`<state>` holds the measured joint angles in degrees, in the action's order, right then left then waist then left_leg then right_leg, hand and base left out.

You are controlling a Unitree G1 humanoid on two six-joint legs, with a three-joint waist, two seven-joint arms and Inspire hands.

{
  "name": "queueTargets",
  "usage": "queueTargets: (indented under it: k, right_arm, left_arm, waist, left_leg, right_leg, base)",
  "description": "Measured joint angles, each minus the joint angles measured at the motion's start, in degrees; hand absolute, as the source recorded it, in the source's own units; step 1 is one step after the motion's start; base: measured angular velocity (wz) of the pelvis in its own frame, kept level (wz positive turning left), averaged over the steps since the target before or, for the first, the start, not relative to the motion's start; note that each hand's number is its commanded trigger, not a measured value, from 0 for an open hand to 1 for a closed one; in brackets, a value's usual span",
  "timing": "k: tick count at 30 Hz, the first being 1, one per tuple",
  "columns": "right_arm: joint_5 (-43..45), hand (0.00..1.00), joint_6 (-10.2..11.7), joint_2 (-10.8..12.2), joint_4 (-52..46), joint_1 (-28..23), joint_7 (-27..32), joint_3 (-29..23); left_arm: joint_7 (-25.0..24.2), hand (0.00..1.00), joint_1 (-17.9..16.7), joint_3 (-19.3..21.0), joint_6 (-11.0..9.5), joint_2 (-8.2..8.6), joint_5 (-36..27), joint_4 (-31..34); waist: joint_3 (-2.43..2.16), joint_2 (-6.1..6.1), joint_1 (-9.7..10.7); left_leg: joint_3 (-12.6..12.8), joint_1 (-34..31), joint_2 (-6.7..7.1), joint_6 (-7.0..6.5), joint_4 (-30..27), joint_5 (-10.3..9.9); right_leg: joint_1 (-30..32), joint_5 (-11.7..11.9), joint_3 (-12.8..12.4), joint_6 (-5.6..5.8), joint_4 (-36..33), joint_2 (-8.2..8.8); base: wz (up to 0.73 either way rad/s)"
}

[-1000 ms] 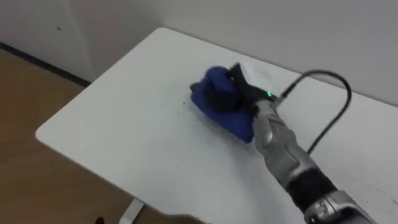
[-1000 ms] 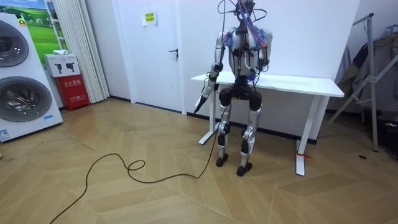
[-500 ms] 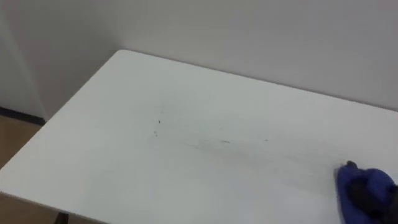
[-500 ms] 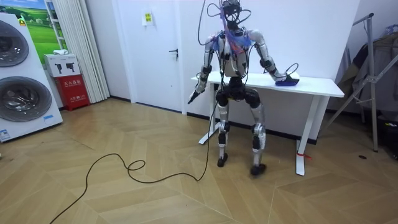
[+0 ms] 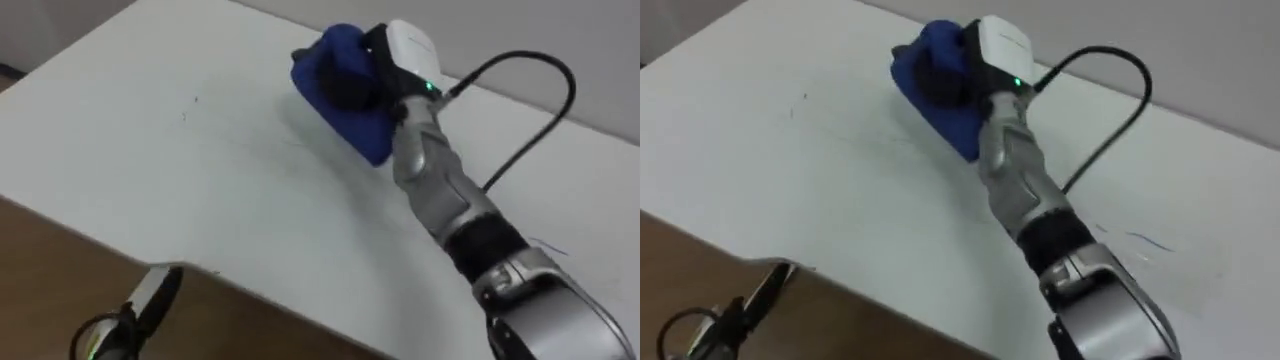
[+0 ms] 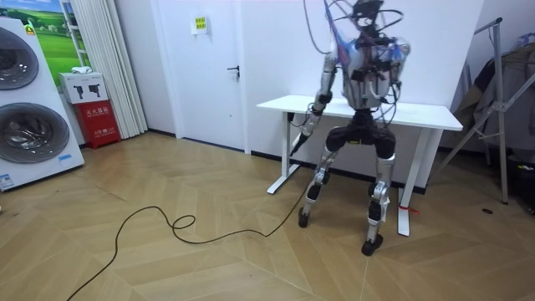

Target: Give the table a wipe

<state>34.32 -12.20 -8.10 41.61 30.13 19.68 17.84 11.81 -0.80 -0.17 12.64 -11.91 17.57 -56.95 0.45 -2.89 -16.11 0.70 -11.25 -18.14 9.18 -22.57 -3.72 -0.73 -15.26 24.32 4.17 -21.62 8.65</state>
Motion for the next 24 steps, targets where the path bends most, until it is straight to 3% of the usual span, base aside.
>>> queueTargets:
  k: [1,2,3,4,5,6,7,8,10,13,16,20,23,24]
  right_arm:
    - [-0.16,1.0,-0.34,-2.69,0.45,-6.28,-0.66,-1.73]
    - [-1.31,1.0,0.55,-3.89,0.25,-9.77,-0.75,-3.69]
    - [-1.73,1.0,2.7,-5.03,-5.26,-15.62,1.19,-8.17]
    - [-0.76,1.0,4.12,-6.28,-6.09,-18.55,2.94,-10.53]
    - [-0.63,1.0,4.8,-7.0,-5.86,-19.67,3.82,-11.67]
    - [-0.76,1.0,6.09,-8.57,-5.09,-21.89,5.27,-14.03]
    - [-0.76,1.0,7.43,-9.79,-4.7,-23.87,6.04,-16.34]
    - [-0.7,1.0,7.93,-10.0,-4.71,-24.64,6.3,-17.47]
    - [-0.56,1.0,10.1,-9.89,-2.87,-27.23,9.04,-21.46]
    - [-1.67,1.0,10.88,-9.67,-0.8,-30.95,11.35,-25.37]
    - [-5.76,1.0,11.01,-9.42,1.43,-33.06,11.66,-27.26]
    - [-7.0,1.0,10.85,-9.3,2.7,-32.25,12.08,-27.95]
    - [-6.72,1.0,6.92,-8.46,2.04,-29.32,12.07,-27.23]
    - [-6.83,1.0,4.0,-7.84,1.45,-27.29,11.67,-25.57]
  left_arm:
    - [0.02,0.0,-2.32,0.2,0.68,-0.01,0.0,0.11]
    - [0.02,0.0,-3.4,0.73,0.84,0.0,0.01,0.16]
    - [-0.01,0.0,-6.56,2.48,1.0,0.08,0.1,0.23]
    - [-0.03,0.0,-9.15,4.23,1.23,0.06,0.01,0.23]
    - [-0.03,0.0,-9.92,5.08,1.23,0.04,-0.03,0.22]
    - [-0.08,0.0,-10.73,6.24,1.08,-0.11,-0.06,0.24]
    - [-0.1,0.0,-11.56,7.67,0.99,-0.28,0.06,1.32]
    - [-0.1,0.0,-12.17,8.41,0.89,-0.23,0.13,2.75]
    - [0.04,0.0,-13.22,10.84,-1.44,-0.23,0.22,4.5]
    - [1.14,0.0,-12.94,13.53,-2.16,-0.43,0.25,5.81]
    - [2.34,0.0,-11.72,13.49,-2.37,-0.94,0.08,6.72]
    - [3.25,0.0,-8.49,12.99,-3.39,-0.67,-0.18,6.3]
    - [4.02,0.0,-5.69,11.08,-3.93,0.1,-1.22,4.83]
    - [4.08,0.0,-4.93,10.41,-3.87,0.63,-1.35,3.5]
  waist:
    - [0.09,0.16,0.51]
    - [0.08,0.34,0.78]
    - [0.03,1.36,3.14]
    - [0.16,1.95,5.62]
    - [0.26,1.71,6.52]
    - [0.13,1.92,7.88]
    - [-0.4,1.9,8.55]
    - [-0.49,1.92,8.59]
    - [-0.5,1.88,10.12]
    - [-1.46,-0.04,12.68]
    - [-1.34,-2.16,14.31]
    - [-1.28,-1.92,14.32]
    - [-1.15,-0.85,12.44]
    - [-1.13,-0.24,10.36]
  left_leg:
    - [2.7,-0.26,0.48,-0.04,-1.39,-0.03]
    - [4.02,-0.26,0.6,-0.07,-1.52,-0.05]
    - [4.82,-0.2,1.3,-0.85,-1.73,-0.56]
    - [4.74,0.23,3.6,-2.82,-2.31,-2.13]
    - [4.59,0.75,5.39,-3.62,-2.03,-3.07]
    - [4.57,2.63,8.68,-3.87,-0.38,-4.29]
    - [5.84,4.81,9.51,-3.82,2.31,-4.38]
    - [6.27,5.82,9.66,-3.68,3.55,-4.34]
    - [7.59,9.29,10.33,-2.96,6.88,-4.37]
    - [8.33,11.47,11.7,-2.98,9.28,-4.37]
    - [8.37,11.88,11.83,-3.23,9.51,-4.52]
    - [8.54,11.95,11.72,-3.45,9.33,-4.64]
    - [8.55,12.62,11.68,-3.49,10.2,-4.58]
    - [8.48,13.07,11.66,-3.34,11.25,-4.68]
  right_leg:
    - [-0.47,-0.5,0.47,-0.32,0.08,-0.15]
    - [-0.47,-0.69,0.61,-0.46,0.08,-0.17]
    - [-0.63,-0.77,0.77,-0.55,0.54,-0.14]
    - [-1.33,-0.68,-0.01,-0.65,1.35,0.28]
    - [-1.62,-0.63,-0.75,-0.57,1.82,0.66]
    - [-2.4,-0.45,-2.4,-0.21,2.69,1.21]
    - [-2.76,-0.33,-4.17,0.06,3.83,1.21]
    - [-2.81,-0.17,-5.09,0.29,4.26,1.18]
    - [-4.66,1.23,-6.63,1.16,6.99,1.25]
    - [-6.28,2.21,-6.92,2.19,8.99,2.15]
    - [-6.79,3.25,-6.5,2.51,9.19,2.23]
    - [-7.05,4.37,-4.46,2.41,10.04,2.21]
    - [-6.39,5.1,-5.09,2.05,9.81,1.98]
    - [-5.61,5.77,-5.36,1.64,9.73,1.68]
  base:
    - [0.32]
    - [0.21]
    - [0.07]
    - [0.0]
    - [-0.05]
    - [-0.14]
    - [-0.26]
    - [-0.44]
    - [-0.42]
    - [-0.12]
    - [-0.03]
    - [-0.09]
    - [-0.32]
    - [-0.81]
